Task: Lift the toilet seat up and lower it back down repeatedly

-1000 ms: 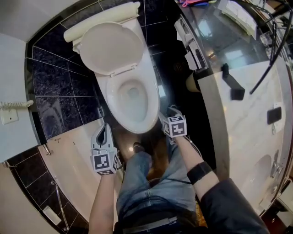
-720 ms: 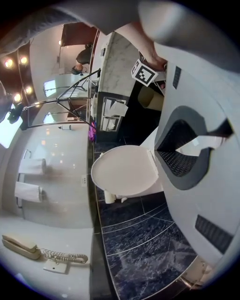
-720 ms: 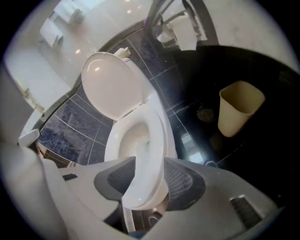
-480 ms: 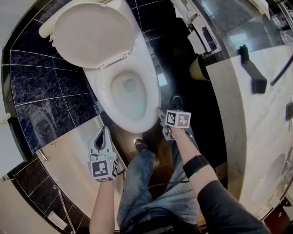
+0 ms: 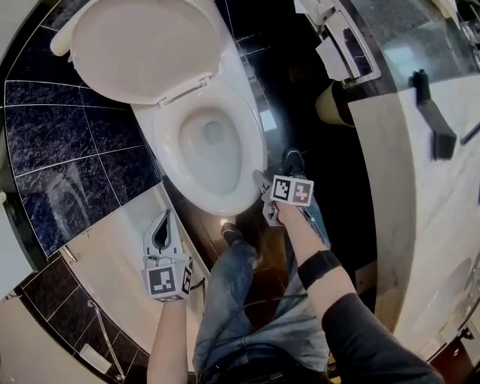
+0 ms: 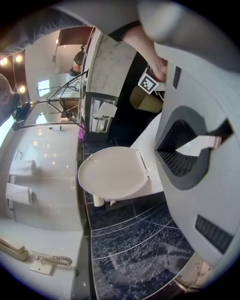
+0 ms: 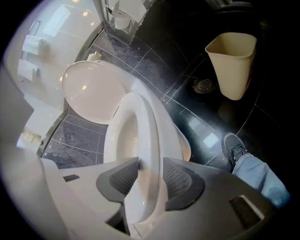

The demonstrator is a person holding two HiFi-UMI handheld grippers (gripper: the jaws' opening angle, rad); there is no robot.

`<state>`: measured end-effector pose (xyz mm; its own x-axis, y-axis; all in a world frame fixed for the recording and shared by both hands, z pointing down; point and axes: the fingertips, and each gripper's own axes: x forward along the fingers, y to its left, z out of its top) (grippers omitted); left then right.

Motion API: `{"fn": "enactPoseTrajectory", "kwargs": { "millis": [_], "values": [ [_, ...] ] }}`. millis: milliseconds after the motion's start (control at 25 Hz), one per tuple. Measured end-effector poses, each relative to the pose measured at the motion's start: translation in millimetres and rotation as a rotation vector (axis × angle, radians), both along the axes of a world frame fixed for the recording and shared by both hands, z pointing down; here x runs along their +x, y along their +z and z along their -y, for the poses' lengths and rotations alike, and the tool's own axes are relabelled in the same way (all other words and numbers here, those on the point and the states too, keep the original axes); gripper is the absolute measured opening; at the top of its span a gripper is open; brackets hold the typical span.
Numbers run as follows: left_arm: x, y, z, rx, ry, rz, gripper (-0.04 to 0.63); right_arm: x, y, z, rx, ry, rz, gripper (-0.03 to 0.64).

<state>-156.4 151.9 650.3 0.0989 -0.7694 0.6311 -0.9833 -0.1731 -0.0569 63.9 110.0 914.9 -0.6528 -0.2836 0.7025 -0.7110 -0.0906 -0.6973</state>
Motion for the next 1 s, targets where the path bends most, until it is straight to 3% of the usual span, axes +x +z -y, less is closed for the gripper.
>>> {"fn": "enactPoseTrajectory", "kwargs": {
  "millis": [280, 680, 1000],
  "values": [
    [1, 13, -5, -0.026, -0.019, -0.013, -0.003, -1, -1, 0, -0.033, 0.063, 0.026, 0.143],
    [3, 20, -5, -0.041, -0.012, -0.021, -0.002, 0, -10, 0, -0.067, 0.036, 0.056, 0.135],
    [8, 17, -29, -0.100, -0.005, -0.029, -0.003, 1, -55, 3, -0.081, 0.022, 0.093, 0.126]
  ]
}}
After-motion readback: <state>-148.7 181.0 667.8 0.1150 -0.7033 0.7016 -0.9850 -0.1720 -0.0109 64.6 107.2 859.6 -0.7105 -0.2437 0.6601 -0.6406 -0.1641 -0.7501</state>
